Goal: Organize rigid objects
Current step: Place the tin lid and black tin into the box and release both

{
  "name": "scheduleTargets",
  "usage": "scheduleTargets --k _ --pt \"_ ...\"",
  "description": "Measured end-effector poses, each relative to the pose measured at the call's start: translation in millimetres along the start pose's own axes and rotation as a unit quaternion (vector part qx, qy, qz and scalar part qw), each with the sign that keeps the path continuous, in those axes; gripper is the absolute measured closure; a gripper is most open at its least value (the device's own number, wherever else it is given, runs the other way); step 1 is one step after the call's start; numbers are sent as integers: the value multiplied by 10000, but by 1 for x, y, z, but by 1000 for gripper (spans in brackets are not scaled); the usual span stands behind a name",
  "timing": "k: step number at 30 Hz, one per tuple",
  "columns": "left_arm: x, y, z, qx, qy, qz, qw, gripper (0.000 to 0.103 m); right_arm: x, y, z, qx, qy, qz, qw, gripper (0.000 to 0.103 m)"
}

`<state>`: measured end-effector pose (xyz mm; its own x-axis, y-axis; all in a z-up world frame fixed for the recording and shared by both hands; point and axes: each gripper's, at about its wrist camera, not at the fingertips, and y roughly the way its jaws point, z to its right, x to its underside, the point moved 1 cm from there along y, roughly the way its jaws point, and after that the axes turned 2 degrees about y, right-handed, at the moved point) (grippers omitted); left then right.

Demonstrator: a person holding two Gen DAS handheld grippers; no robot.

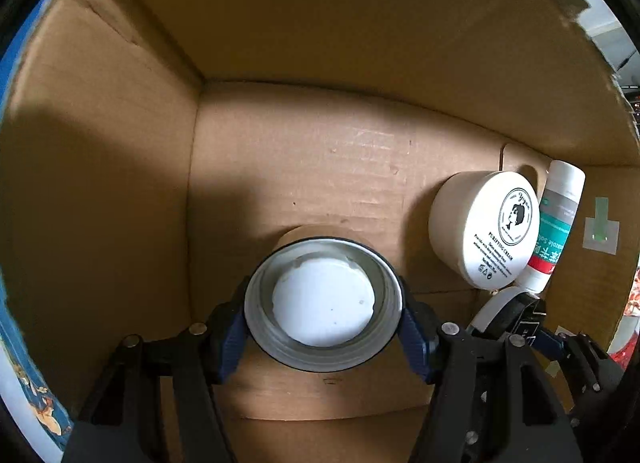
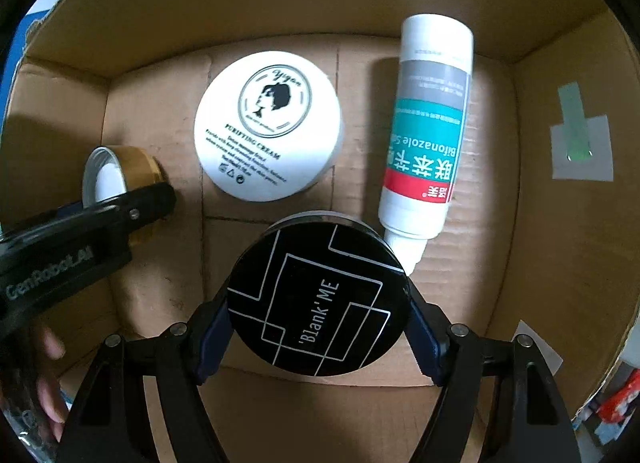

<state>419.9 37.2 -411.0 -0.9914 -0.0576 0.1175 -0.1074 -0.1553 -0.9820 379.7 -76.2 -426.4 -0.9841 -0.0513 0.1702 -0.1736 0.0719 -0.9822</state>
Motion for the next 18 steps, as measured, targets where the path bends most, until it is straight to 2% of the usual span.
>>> scheduleTargets --k 3,5,10,13,18 --pt "-1 2 -5 95 -42 -61 9999 35 -2 3 -3 -41 21 -133 9999 21" --pt "-5 0 -5 141 -71 -108 9998 29 -2 4 -4 -115 32 -188 9998 11" --pt "2 -6 -2 141 -17 -84 9999 18 -2 1 -9 -87 -18 -184 9998 8" --pt "5 -7 4 170 -44 -106 9998 14 -1 -2 -13 -63 -48 -187 9998 0" --pt "20 -17 13 229 -114 -12 9997 9 12 -6 -8 -109 29 -230 9997 0"
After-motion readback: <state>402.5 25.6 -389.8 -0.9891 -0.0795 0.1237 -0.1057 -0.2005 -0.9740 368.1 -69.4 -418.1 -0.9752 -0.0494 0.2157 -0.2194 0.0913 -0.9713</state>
